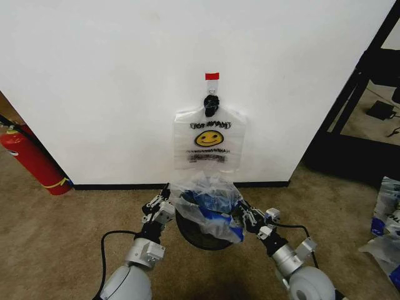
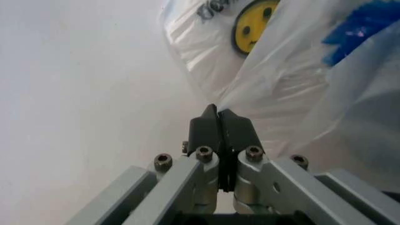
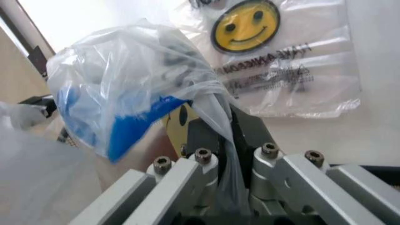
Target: Pick up the garbage bag from the wall and place it over the trash bin.
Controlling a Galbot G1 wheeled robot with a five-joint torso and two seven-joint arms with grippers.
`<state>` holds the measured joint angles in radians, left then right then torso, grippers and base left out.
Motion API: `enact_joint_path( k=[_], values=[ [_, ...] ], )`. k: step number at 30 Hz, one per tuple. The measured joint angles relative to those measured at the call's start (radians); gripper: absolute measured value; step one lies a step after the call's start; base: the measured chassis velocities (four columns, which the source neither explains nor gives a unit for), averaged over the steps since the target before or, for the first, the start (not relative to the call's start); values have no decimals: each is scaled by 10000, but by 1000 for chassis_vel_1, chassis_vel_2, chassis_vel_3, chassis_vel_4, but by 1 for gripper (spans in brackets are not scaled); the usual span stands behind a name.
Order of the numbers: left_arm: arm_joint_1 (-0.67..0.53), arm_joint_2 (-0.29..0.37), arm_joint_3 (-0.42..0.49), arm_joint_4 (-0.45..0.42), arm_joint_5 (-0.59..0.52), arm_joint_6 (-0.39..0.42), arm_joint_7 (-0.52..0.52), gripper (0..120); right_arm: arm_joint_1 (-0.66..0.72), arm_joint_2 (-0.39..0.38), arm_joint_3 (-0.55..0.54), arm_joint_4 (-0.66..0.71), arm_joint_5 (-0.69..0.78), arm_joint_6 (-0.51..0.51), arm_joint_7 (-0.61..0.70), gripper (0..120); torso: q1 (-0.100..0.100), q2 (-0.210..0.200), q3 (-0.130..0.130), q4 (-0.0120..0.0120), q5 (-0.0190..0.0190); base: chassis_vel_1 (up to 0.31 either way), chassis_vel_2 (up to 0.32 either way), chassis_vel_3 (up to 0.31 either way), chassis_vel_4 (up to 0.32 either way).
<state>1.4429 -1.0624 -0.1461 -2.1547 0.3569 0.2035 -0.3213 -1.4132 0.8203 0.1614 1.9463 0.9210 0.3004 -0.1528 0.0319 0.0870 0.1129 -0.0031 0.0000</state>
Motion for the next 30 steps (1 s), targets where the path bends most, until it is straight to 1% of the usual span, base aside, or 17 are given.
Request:
enact_joint_path(
  k=[5,7,8,10,14,15,18,20,22,23,25,26,30],
  values=[
    [288,-82,96,-132,37,-149,74,0,59,28,75,49,159,-14,-26,1,0,0,0,0,1,0,0,0,0],
    [455,-96,118,-204,148,-432,348,7,98,97,58,63,196,-19,-78,1,0,0,0,0,1,0,0,0,0],
    [455,-96,118,-204,148,-432,348,7,98,97,58,63,196,-19,-78,1,0,0,0,0,1,0,0,0,0],
    [614,-87,12,-170,641,-1116,677,16,151,152,37,70,232,-46,-104,1,0,0,0,0,1,0,0,0,0],
    [796,-52,-519,-36,1794,-2591,1046,31,317,173,20,28,271,-112,-57,1,0,0,0,2,-2,0,0,0,0],
    [796,-52,-519,-36,1794,-2591,1046,31,317,173,20,28,271,-112,-57,1,0,0,0,2,-2,0,0,0,0],
    [703,48,-975,-10,2588,-3671,1269,45,387,123,5,-52,290,-155,26,1,0,0,0,0,-2,0,0,0,0],
    [605,149,-1224,-21,2995,-4218,1462,53,416,113,-8,-74,297,-175,79,1,0,0,0,-2,-1,0,0,0,0],
    [527,274,-1406,-91,3340,-4636,1649,62,483,113,-60,-111,294,-201,190,1,0,0,0,-1,-1,0,0,0,0],
    [527,274,-1406,-91,3340,-4636,1649,62,483,113,-60,-111,294,-201,190,1,0,0,0,-1,-1,0,0,0,0],
    [393,401,-1557,-152,3752,-5097,1948,68,599,122,-146,-160,272,-220,345,1,0,0,0,1,1,0,0,0,0],
    [244,494,-1595,-166,4047,-5426,2184,73,686,128,-230,-193,245,-230,447,1,0,0,0,2,0,0,0,0,0],
    [-348,969,-1454,11,4808,-5986,2726,90,909,97,-441,-244,185,-289,591,1,0,0,1,0,-1,0,0,0,0]
  ],
)
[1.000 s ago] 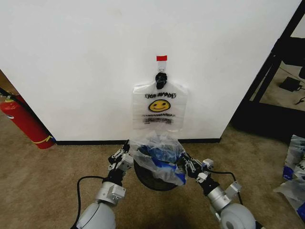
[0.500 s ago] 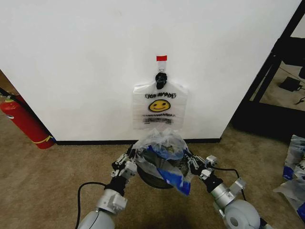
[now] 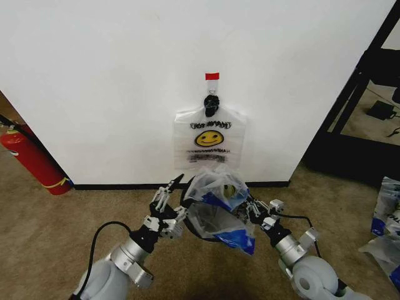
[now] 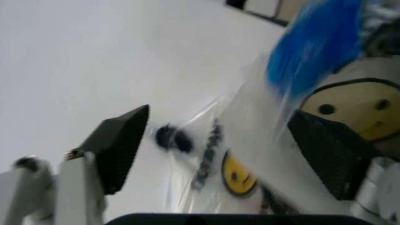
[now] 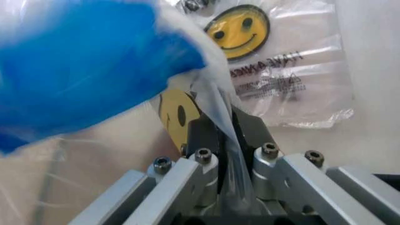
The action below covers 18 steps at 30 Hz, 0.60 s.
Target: Pick up the garbage bag from the wall and place it over the trash bin.
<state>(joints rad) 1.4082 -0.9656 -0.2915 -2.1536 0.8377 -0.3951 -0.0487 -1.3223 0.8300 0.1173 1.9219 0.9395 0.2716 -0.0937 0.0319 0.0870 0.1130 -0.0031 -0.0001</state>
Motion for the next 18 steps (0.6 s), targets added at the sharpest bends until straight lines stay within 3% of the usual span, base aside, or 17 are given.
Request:
enact_joint_path(
  k=[7,16,18],
  values=[
    [-581,684,322,603,387,-222,427,100,113,35,-11,-74,28,-21,-20,1,0,0,0,1,1,0,0,0,0],
    [-912,690,839,583,1417,84,377,100,112,75,7,-139,-18,-21,-18,1,0,0,0,-1,1,0,0,0,0],
    [-942,689,951,608,2081,210,186,100,167,81,-19,-148,-15,-24,-6,1,0,0,0,1,1,0,0,0,0]
  ],
)
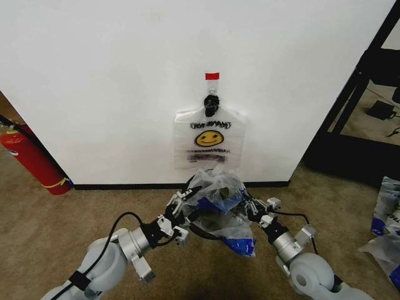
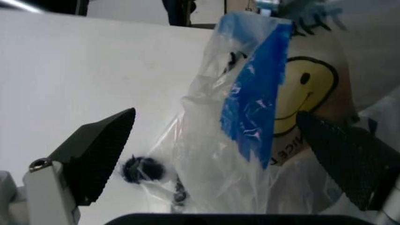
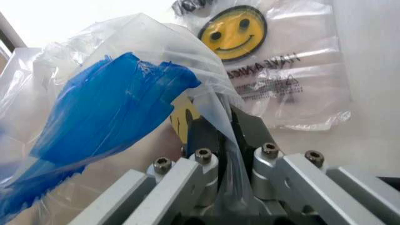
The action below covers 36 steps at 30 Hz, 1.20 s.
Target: Pick up the garbage bag from the wall and place it over the trash bin.
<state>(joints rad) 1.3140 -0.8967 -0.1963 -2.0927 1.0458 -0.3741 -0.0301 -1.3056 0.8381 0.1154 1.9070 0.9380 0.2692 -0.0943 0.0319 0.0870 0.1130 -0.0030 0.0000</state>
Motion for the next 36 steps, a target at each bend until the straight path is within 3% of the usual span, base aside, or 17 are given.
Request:
enact_joint_path(
  k=[4,10,13,15,24,28,32,36],
  values=[
    [-140,-89,113,120,1046,33,-332,100,135,65,-113,-27,0,-31,66,1,0,0,0,-1,0,0,0,0,0],
    [-342,-239,341,254,1492,52,-414,98,308,171,-267,-68,-6,-77,143,1,0,0,0,0,0,0,0,0,0],
    [-463,-288,398,309,1499,67,-419,86,414,211,-345,-98,-28,-93,174,1,0,0,0,-1,0,0,0,0,0],
    [-474,-289,399,313,1498,85,-426,84,424,216,-357,-101,-32,-96,178,1,0,0,0,-1,0,0,0,0,0],
    [-610,-159,385,389,1325,385,-292,48,470,222,-437,-120,-65,-107,181,1,0,0,0,-1,0,0,0,0,0],
    [-623,-117,391,396,1206,366,-292,38,475,204,-437,-120,-79,-108,181,1,0,0,0,-1,0,0,0,0,0],
    [-444,19,389,203,867,278,-375,18,491,162,-414,-181,-282,-117,211,1,0,0,0,-1,0,0,0,0,0],
    [-372,101,373,85,620,289,-379,8,490,134,-413,-192,-423,-119,124,1,0,0,0,-1,1,0,0,0,0]
  ],
)
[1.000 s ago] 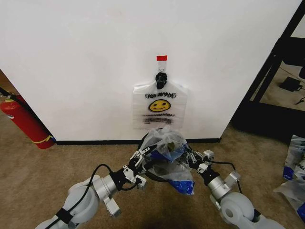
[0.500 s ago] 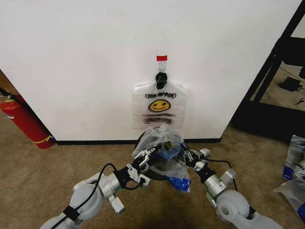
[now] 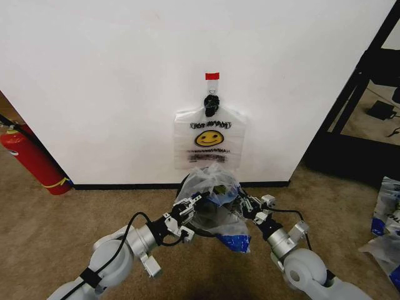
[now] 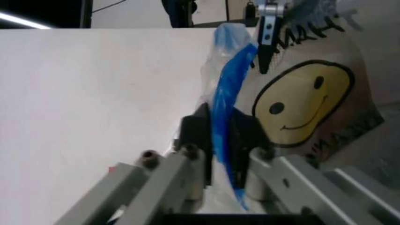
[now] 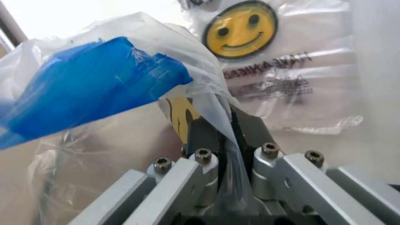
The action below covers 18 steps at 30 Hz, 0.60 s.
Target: Pick up the garbage bag from the wall and place it over the trash bin.
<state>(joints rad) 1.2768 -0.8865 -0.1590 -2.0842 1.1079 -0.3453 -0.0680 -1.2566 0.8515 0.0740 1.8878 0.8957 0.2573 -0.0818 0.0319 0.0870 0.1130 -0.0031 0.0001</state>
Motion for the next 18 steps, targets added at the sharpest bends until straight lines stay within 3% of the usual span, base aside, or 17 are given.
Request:
enact_joint_path(
  k=[2,9,18],
  values=[
    [-58,19,-29,-18,-232,118,0,0,-17,-57,0,0,-50,0,-303,1,0,0,0,1,-1,0,0,0,0],
    [-608,34,-269,59,-1044,895,66,0,-98,-300,73,-92,-336,38,-1156,1,0,0,0,0,-2,0,0,0,0],
    [-893,725,-488,133,-2236,1973,316,0,-182,-637,472,-461,-519,153,-2606,1,0,0,0,0,-1,0,0,0,0]
  ],
)
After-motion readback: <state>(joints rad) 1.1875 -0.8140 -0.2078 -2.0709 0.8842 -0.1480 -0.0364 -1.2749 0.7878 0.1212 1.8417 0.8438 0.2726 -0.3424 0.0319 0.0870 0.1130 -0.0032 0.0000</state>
